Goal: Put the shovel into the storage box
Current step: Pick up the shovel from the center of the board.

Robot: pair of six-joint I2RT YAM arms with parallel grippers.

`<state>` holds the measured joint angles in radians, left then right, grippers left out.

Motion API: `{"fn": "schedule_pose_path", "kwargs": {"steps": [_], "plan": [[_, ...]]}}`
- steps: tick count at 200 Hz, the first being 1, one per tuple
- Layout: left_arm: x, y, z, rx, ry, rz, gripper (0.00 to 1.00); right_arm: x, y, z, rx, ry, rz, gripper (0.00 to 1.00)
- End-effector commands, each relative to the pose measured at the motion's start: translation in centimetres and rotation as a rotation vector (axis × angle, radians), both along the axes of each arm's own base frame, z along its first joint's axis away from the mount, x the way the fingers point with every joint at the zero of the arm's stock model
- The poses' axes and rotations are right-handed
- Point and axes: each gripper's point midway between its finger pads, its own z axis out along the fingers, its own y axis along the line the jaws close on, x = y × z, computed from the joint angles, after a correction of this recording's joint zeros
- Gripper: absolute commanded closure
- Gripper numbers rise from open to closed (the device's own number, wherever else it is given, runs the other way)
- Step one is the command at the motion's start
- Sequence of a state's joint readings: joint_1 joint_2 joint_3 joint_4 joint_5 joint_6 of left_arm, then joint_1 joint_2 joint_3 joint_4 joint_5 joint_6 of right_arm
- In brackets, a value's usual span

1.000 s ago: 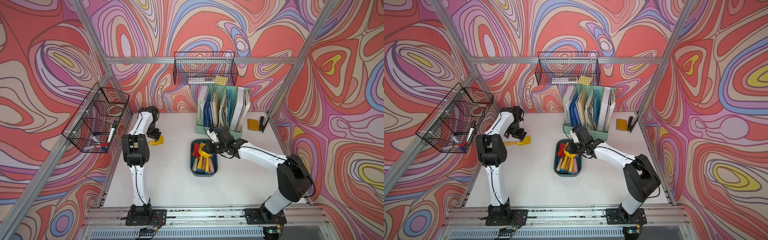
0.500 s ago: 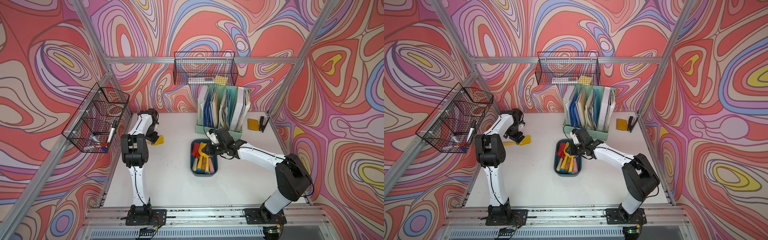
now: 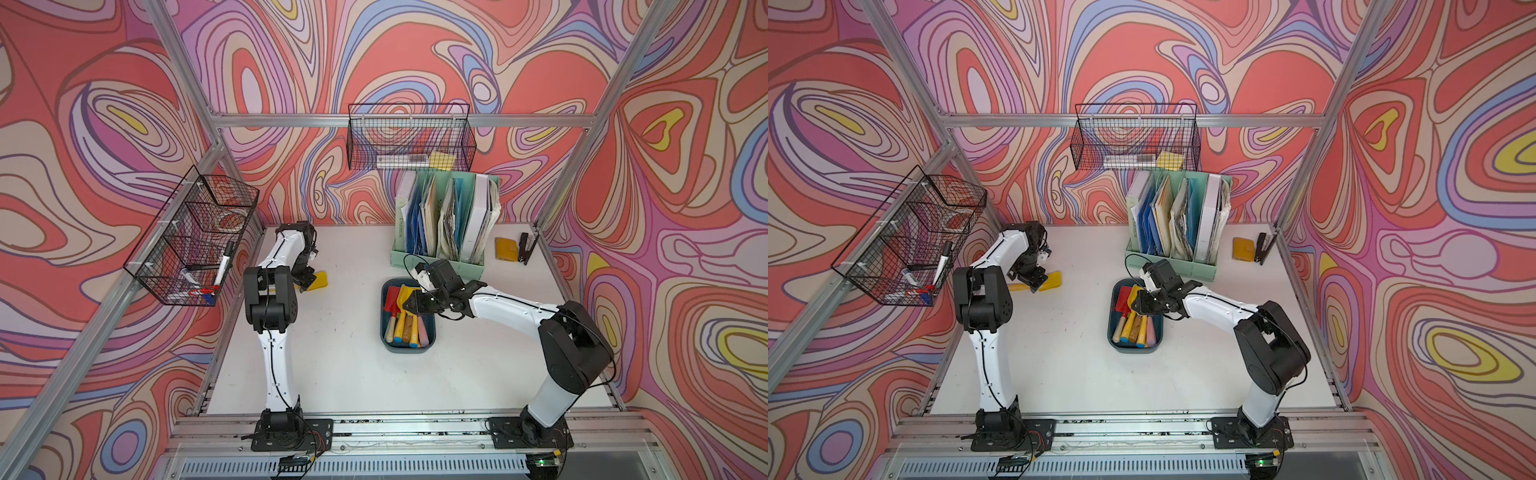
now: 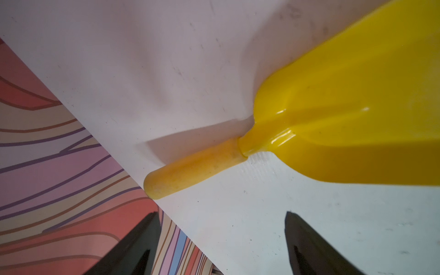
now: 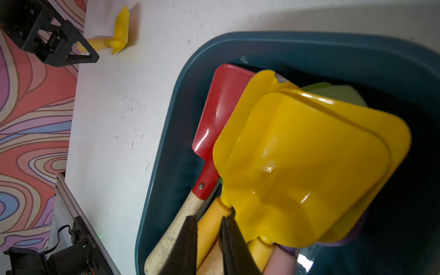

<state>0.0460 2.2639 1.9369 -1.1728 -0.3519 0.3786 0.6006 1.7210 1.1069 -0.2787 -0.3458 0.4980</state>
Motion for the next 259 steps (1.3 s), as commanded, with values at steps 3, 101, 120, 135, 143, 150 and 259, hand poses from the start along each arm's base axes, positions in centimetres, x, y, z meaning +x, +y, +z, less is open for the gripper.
{"fn": "schedule_pose_path", "kwargs": {"steps": [3,101,120,135,143,150,259], "plan": [[-0.5,0.9,-1.8,0.006,0.055,0.003,0.13,0.2,0.1,0.0,-0.001,-0.005,0.007,0.79],[-2.4,0.9,-4.7,-0.011,0.16,0.039,0.17,0.3,-0.1,0.0,-0.011,-0.005,0.002,0.8],[-2.7,1.0,-5.1,-0.006,0.171,0.039,0.18,0.2,-0.1,0.1,-0.01,-0.008,0.003,0.8],[-2.6,1.4,-4.9,0.015,0.163,0.03,0.18,0.1,-0.2,0.1,-0.015,-0.009,0.005,0.8],[-2.4,1.5,-4.7,0.016,0.154,0.032,0.18,0.0,-0.4,0.1,-0.02,-0.01,0.006,0.8],[-2.2,1.5,-4.5,0.009,0.144,0.037,0.18,0.0,-0.5,0.1,-0.025,-0.014,0.004,0.8],[-4.1,0.7,-5.3,-0.039,0.195,0.06,0.69,0.1,-0.7,0.6,-0.029,-0.031,-0.001,0.8]]}}
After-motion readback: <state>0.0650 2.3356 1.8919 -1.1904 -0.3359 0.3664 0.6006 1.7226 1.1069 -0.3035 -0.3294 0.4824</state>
